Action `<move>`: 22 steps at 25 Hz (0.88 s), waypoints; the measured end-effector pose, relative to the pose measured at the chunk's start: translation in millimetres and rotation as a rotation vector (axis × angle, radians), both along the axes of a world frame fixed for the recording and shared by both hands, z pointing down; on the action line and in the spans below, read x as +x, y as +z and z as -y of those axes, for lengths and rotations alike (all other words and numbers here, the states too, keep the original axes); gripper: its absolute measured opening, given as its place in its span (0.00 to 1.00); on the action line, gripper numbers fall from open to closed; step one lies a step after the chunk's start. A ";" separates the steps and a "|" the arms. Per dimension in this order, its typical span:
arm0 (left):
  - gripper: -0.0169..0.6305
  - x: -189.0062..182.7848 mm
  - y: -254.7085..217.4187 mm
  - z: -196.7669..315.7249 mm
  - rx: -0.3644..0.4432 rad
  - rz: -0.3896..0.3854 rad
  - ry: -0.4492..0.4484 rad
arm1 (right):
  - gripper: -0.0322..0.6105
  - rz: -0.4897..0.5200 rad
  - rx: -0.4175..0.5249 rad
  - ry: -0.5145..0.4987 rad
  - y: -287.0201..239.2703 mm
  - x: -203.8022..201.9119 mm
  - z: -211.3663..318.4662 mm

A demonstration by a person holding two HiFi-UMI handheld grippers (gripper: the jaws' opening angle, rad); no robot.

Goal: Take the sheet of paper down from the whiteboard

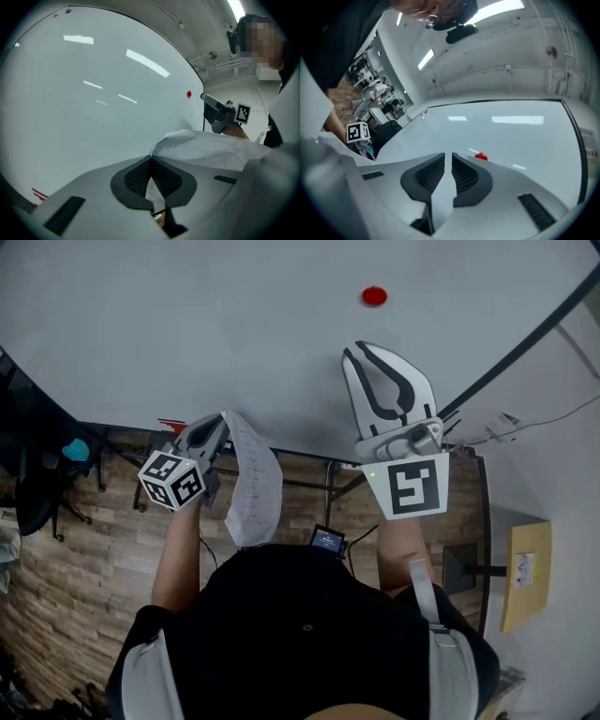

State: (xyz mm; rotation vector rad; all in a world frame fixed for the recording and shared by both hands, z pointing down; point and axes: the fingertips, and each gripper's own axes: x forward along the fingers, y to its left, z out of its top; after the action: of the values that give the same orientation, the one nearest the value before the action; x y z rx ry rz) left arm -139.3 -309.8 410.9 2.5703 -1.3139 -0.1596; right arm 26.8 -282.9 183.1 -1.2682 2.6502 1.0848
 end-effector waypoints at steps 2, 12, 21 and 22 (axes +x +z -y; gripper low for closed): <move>0.04 -11.8 7.9 -11.5 -0.015 0.013 -0.013 | 0.14 0.006 -0.075 -0.050 30.1 -10.4 -10.8; 0.04 -40.3 48.4 -27.5 -0.056 0.006 -0.071 | 0.14 -0.151 -0.397 -0.070 199.5 -3.2 -3.2; 0.04 -8.3 54.9 -65.8 -0.002 0.019 0.042 | 0.12 -0.157 -0.689 -0.072 321.8 19.7 -22.3; 0.04 -7.2 59.3 -71.3 -0.004 0.015 0.043 | 0.12 -0.151 -0.718 -0.075 333.0 22.7 -25.6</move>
State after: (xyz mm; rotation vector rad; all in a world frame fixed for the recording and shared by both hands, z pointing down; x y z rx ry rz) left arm -146.6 -238.5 470.2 2.5998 -1.2614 -0.1295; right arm 49.5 -257.3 516.1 -1.1566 3.3167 0.1991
